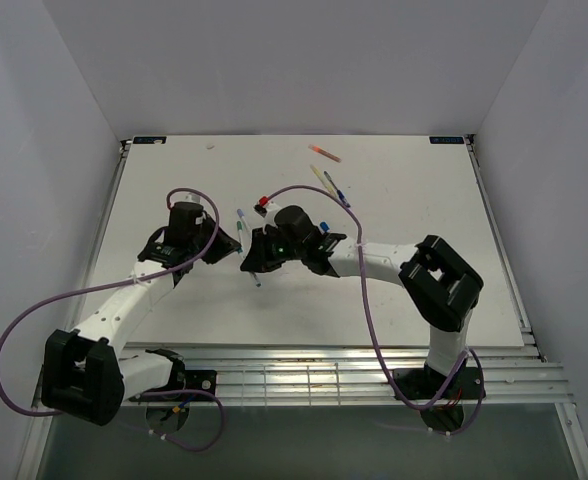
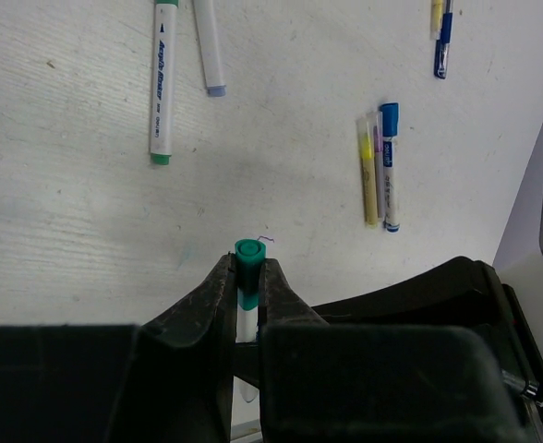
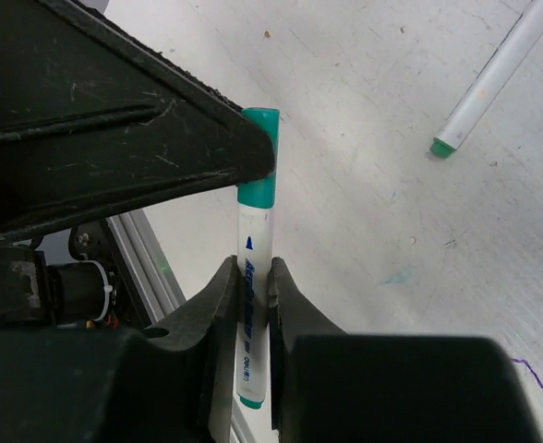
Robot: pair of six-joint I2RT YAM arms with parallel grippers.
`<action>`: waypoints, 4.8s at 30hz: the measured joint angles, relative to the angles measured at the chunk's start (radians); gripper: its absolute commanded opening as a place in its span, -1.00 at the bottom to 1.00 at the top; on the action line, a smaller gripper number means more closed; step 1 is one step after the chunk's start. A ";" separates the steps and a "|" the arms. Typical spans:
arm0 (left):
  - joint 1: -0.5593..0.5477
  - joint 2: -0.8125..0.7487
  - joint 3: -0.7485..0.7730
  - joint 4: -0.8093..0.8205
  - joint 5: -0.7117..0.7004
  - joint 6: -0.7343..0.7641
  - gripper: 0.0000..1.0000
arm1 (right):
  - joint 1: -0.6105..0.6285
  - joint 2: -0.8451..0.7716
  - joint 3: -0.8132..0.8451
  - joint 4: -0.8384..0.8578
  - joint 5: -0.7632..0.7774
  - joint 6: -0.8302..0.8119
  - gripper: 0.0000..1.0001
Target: Open the pen caps
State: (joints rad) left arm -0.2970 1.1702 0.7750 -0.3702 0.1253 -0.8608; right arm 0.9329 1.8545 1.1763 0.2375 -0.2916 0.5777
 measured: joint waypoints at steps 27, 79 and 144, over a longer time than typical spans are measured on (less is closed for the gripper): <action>-0.027 0.060 0.135 -0.085 -0.169 0.035 -1.00 | 0.018 -0.129 -0.192 0.064 0.101 -0.077 -0.85; -0.047 0.043 0.033 -0.011 0.044 -0.058 -0.26 | 0.023 -0.120 -0.029 -0.082 0.134 -0.096 -0.85; -0.031 0.084 0.056 -0.008 0.008 -0.116 -1.00 | 0.075 -0.100 0.025 -0.200 0.303 -0.149 -0.85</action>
State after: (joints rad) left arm -0.3279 1.2537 0.8314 -0.3782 0.1337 -0.9768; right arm 1.0077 1.7542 1.2011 0.0372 0.0109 0.4286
